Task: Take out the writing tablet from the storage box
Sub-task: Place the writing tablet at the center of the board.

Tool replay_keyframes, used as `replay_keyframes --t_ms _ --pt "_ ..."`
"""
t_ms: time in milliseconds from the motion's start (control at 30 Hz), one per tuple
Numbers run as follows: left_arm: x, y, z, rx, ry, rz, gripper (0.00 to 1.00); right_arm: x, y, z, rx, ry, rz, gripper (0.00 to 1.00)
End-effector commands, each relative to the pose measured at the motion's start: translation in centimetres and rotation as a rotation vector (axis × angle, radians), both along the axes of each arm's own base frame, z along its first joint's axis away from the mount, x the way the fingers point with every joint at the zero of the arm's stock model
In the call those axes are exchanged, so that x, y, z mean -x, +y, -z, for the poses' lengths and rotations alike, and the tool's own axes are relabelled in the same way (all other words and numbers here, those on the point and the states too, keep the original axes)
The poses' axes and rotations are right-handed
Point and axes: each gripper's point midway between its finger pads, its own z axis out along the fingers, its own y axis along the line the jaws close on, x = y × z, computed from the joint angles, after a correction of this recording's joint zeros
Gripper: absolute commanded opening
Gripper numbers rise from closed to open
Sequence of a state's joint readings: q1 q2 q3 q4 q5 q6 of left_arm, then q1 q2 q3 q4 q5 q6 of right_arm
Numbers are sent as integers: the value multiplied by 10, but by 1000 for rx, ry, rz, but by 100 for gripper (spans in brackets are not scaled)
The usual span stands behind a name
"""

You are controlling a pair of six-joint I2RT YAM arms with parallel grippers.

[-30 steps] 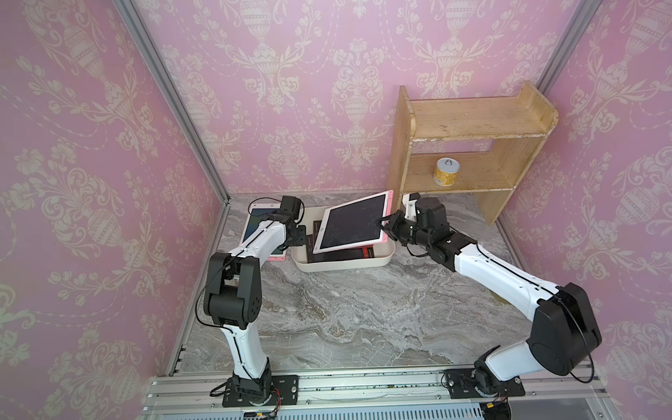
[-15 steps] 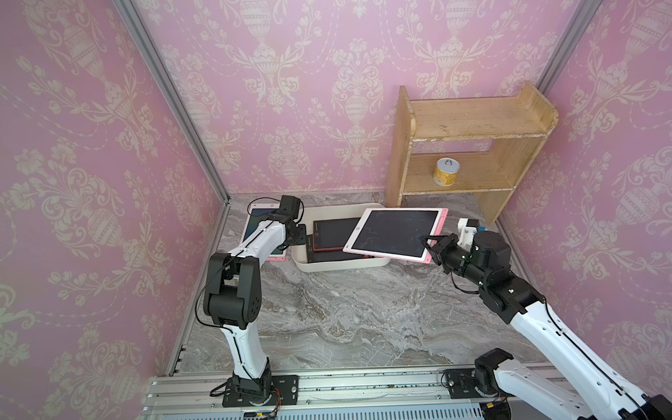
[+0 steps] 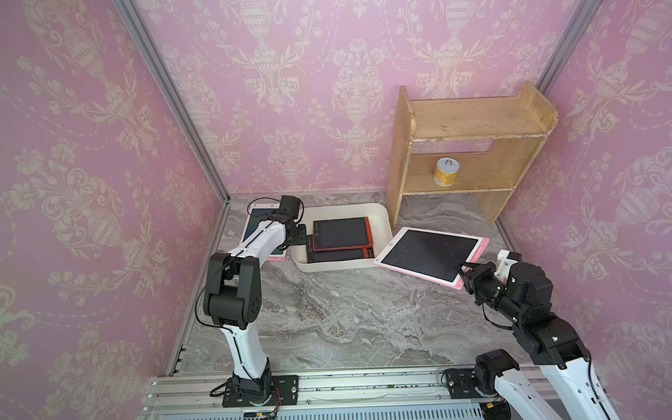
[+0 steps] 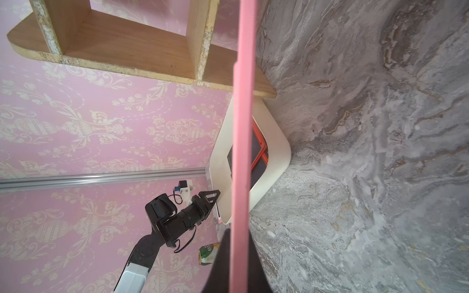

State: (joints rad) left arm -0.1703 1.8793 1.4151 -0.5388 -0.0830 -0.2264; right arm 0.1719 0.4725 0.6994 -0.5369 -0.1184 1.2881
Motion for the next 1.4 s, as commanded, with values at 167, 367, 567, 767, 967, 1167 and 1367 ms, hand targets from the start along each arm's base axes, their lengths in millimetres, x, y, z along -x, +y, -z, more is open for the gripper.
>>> replay_keyframes --t_ms 167,367,567,767,967,1167,1367 --pt "0 2 -15 34 -33 -20 52 4 -33 8 3 10 183 0" --pt "-1 4 -12 37 -29 -27 52 3 -54 10 31 4 286 0" --pt "-2 5 -8 42 -23 -32 51 -11 -63 16 30 -3 325 0" --pt "-2 6 -2 45 -13 -35 48 -31 -72 14 45 -19 348 0" --pt "-2 6 6 48 4 -39 39 -49 -84 15 70 -40 391 0" --pt "-2 6 11 46 15 -38 28 -64 -91 24 68 -57 425 0" --pt "-1 5 18 48 32 -39 25 -73 -95 28 77 -63 448 0"
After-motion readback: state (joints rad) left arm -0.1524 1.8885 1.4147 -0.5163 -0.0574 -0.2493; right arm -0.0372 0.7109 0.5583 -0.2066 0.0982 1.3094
